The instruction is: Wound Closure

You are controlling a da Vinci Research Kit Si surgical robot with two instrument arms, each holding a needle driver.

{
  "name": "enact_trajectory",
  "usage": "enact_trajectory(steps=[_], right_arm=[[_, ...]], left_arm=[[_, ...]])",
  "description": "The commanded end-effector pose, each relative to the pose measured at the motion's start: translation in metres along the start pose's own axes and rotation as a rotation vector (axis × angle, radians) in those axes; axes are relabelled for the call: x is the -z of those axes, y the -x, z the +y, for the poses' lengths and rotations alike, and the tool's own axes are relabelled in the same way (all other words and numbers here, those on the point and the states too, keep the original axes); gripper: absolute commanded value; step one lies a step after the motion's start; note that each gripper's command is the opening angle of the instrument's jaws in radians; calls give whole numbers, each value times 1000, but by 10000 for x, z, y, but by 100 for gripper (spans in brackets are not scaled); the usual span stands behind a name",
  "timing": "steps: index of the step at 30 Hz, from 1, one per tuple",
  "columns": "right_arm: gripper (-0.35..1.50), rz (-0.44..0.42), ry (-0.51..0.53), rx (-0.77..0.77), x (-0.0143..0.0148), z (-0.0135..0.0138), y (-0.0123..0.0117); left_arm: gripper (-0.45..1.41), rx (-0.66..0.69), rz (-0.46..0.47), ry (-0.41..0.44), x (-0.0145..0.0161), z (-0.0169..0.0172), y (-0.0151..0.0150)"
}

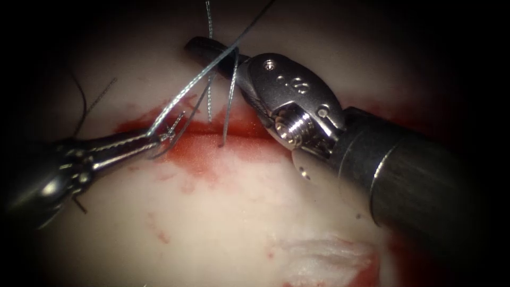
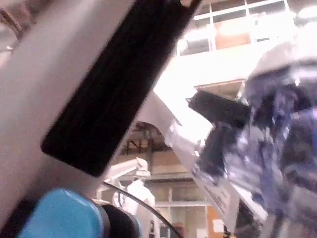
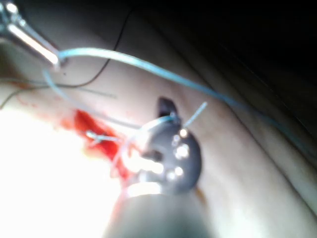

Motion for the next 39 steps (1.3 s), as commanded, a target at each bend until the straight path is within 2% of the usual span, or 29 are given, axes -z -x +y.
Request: enact_trajectory(steps=[1,3,8,10,12,18,22,24,26,30,32,39], right_arm=[[20,6,-10,25,-9,8,-10],[42,6,-24,50,-8,9,-10],[52,5,-84,62,-8,10,-7],[61,5,-102,70,-11,8,-3],[71,5,-120,79,-15,6,1],[69,6,-94,90,-19,2,9],[67,6,-87,80,-21,0,14],[66,6,-88,81,-21,0,15],[67,6,-94,85,-21,-2,18],[61,2,-184,88,-18,-4,18],[61,-1,-231,92,-17,-6,18],[66,21,-334,53,-16,-12,16]], left_arm=[[-45,-2,-15,4,-12,11,14],[-45,3,-17,23,-18,24,16],[-45,-17,-27,23,-26,58,14],[-45,61,-52,15,-25,65,14],[-45,107,-71,-39,-24,70,12],[-45,189,-62,-131,-27,58,4],[-45,203,-50,-185,-41,44,8],[-45,204,-51,-183,-45,43,10],[-45,206,-60,-146,-53,46,13],[-45,33,-74,-95,-66,67,17],[-45,0,-79,-56,-69,78,16],[-45,-81,-88,0,-77,119,-11]])
